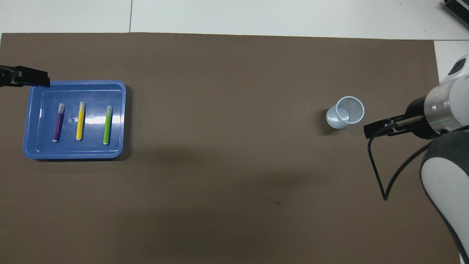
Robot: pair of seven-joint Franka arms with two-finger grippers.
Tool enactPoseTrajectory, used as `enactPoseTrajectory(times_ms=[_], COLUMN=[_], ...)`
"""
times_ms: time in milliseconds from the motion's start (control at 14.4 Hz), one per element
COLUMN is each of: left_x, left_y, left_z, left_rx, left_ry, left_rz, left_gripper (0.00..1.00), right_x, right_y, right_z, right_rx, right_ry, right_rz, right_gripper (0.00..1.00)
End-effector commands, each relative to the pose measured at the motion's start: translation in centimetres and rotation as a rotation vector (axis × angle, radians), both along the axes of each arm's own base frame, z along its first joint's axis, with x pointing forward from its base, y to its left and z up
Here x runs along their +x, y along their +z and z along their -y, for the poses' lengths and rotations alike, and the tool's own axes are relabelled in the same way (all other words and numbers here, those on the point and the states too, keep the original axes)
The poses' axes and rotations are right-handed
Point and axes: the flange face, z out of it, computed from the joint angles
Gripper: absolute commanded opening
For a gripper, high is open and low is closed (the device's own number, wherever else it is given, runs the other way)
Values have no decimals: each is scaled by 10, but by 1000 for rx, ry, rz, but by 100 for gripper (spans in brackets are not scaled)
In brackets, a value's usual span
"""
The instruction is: Right arm passes pens to left for tray arrangement
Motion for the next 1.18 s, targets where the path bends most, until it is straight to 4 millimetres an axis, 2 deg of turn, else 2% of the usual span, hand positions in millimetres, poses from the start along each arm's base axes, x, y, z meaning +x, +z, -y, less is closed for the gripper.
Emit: enactPoseTrajectory(times_ms=[0,485,1108], left_x=[-12,-38,-56], left_y=[-1,4,0], left_z=[-3,6,-4], left_rx=[-6,2,12], left_ry=[-5,-10,-6], left_rz=[-32,-118,-225], left_gripper=[100,100,100], right_x=[1,1,1], right_y=[3,3,7], right_z=[3,3,6], right_rx=[-11,-10,-11], right_ry=[18,18,8], right_rz=[0,2,10], right_gripper=[100,100,100])
